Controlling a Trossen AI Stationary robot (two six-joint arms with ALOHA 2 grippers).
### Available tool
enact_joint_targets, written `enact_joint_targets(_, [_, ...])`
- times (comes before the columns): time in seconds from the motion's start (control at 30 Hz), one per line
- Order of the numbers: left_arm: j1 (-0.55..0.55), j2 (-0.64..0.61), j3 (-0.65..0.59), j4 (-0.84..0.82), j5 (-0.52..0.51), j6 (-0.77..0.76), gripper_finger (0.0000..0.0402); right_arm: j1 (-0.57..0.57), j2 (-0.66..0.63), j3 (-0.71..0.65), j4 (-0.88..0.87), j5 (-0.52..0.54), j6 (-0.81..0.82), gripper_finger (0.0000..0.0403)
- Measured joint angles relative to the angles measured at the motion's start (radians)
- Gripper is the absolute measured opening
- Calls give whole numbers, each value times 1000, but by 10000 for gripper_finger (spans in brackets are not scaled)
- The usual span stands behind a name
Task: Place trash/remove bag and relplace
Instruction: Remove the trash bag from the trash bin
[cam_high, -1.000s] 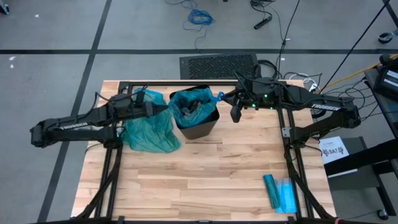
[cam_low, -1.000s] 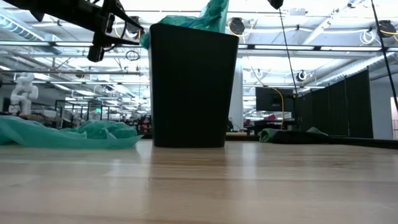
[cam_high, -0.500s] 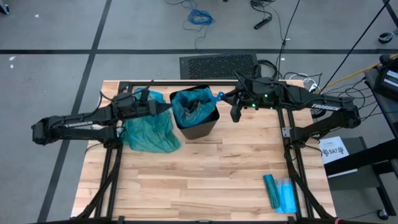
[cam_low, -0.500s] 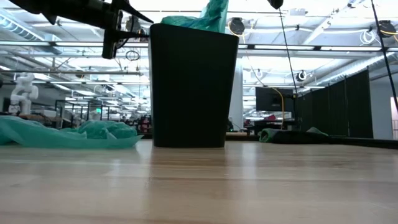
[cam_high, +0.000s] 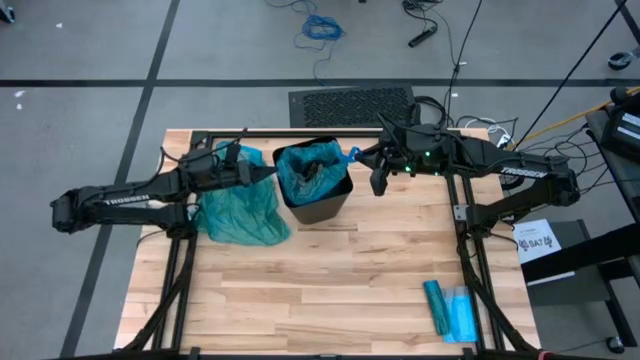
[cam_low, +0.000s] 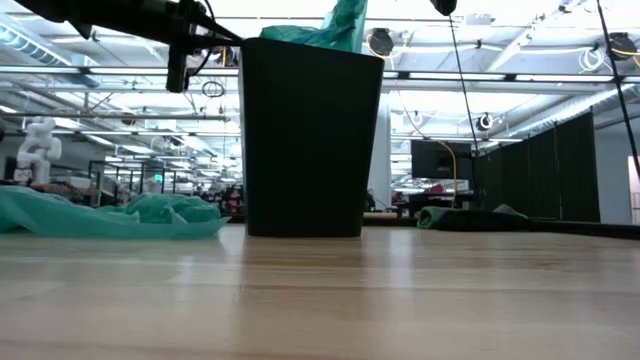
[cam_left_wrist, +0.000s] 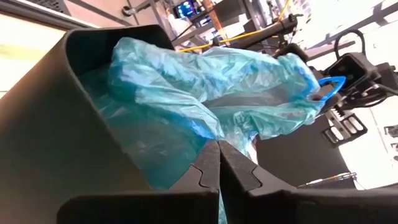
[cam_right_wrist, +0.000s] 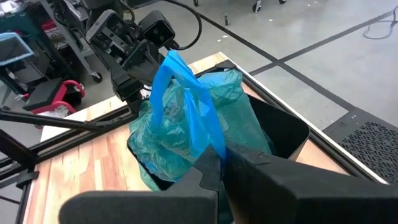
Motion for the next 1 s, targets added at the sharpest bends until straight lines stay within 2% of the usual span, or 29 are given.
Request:
enact_joint_targets(0.43, [0,0,0,87,25,-7,1,0,0,0,0,0,6,64])
enact_joint_targets(0.7, [0,0,3,247,25,-8,0,0,0,0,1,0,3,70])
enact_joint_targets(1.0, [0,0,58,252,62,26,0,0,0,0,1,0,3,70])
